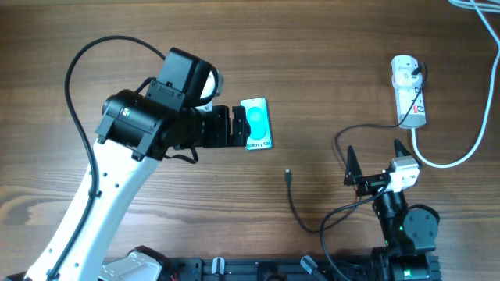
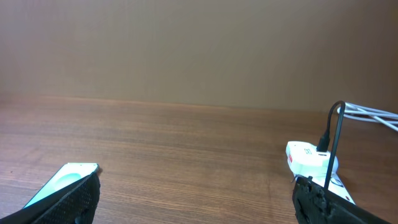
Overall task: Plug charger to phone and switch on socket
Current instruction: 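Lower the left gripper over the blue phone, aligning with its long sides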
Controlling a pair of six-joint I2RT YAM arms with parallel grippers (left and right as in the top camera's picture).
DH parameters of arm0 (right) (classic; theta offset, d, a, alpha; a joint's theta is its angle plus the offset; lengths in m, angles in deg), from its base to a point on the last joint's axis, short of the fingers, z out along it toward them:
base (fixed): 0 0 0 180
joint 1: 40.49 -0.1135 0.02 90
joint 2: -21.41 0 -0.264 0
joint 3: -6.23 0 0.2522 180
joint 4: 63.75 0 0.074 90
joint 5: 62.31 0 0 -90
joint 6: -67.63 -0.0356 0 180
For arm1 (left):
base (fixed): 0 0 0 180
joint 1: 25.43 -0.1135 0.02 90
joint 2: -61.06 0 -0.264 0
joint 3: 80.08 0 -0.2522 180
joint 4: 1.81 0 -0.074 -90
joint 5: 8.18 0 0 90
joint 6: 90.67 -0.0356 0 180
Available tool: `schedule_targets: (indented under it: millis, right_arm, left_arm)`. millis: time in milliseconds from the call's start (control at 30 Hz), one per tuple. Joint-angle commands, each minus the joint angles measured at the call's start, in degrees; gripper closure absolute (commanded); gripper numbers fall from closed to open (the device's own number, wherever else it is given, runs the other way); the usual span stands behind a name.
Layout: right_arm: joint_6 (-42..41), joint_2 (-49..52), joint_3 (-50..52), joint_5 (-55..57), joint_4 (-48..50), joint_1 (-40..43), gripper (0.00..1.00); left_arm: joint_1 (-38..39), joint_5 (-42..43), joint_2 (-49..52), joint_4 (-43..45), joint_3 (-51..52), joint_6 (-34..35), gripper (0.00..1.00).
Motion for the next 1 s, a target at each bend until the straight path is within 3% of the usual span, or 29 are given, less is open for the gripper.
schedule_targets:
  millis: [0, 800, 967]
  right_arm:
    - [-0.4, -0.2, 0.1, 0.0, 0.1, 0.2, 0.00]
    - [-0.4, -0.2, 0.1, 0.0, 0.1, 0.2, 0.00]
    - [-0.4, -0.2, 0.1, 0.0, 0.1, 0.2, 0.01]
  left_arm:
    - [1.1, -0.5, 1.0, 0.0, -0.7, 1.4, 0.00]
    - [6.1, 0.2, 10.0, 1.8, -0.7, 1.5, 0.00]
    - [6.1, 0.0, 10.4, 2.3, -0.7, 5.1, 0.00]
